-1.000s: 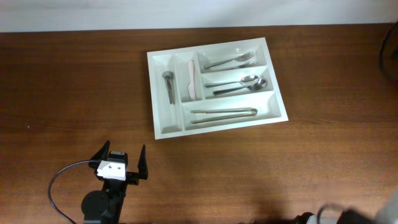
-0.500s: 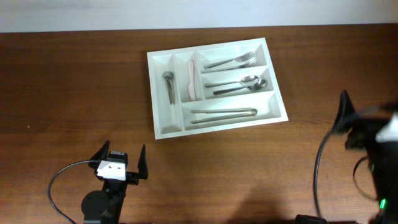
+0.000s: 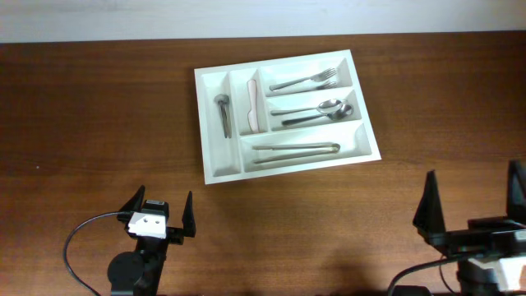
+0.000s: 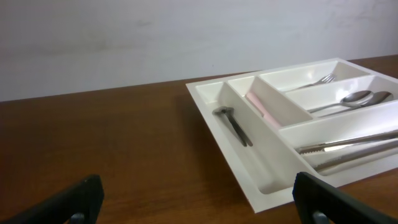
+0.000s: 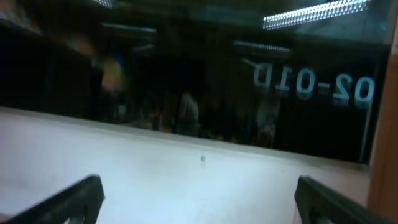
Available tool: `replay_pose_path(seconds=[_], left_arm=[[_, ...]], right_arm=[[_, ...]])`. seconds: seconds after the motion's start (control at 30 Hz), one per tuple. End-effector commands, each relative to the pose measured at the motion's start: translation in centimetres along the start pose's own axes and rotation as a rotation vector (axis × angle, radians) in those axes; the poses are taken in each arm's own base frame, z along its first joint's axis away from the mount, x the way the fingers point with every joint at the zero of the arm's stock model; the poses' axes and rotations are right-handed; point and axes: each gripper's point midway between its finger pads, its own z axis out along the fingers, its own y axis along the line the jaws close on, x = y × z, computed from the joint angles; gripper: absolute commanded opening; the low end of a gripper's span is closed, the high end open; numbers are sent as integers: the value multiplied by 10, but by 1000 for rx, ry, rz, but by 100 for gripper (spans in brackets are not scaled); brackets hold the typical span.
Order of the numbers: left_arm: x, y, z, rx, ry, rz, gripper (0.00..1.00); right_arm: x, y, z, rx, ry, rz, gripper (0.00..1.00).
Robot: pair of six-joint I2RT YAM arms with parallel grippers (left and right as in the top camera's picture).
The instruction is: Pack container
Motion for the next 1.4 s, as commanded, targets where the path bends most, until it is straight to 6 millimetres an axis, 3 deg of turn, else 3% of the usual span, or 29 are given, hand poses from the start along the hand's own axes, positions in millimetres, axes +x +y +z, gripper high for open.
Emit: replay_pose_path(seconds=[0.0,0.43,0.77,1.2,1.37], left_arm=[[2,3,0,-18,-1,16,99],[2,3,0,-18,-1,16,99],[2,3,0,-18,-1,15,99],[2,3,0,-18,-1,16,99],[2,3,0,-18,-1,16,99]], right_arm=[[16,10,-5,-33,-91,-11,99],[61,13,-26,18,-307,-50,99],[87,14,-26,27,-284,-45,99],[138,22,-23,9,-189,-5,99],[146,19,-22,28,-153,1,99]])
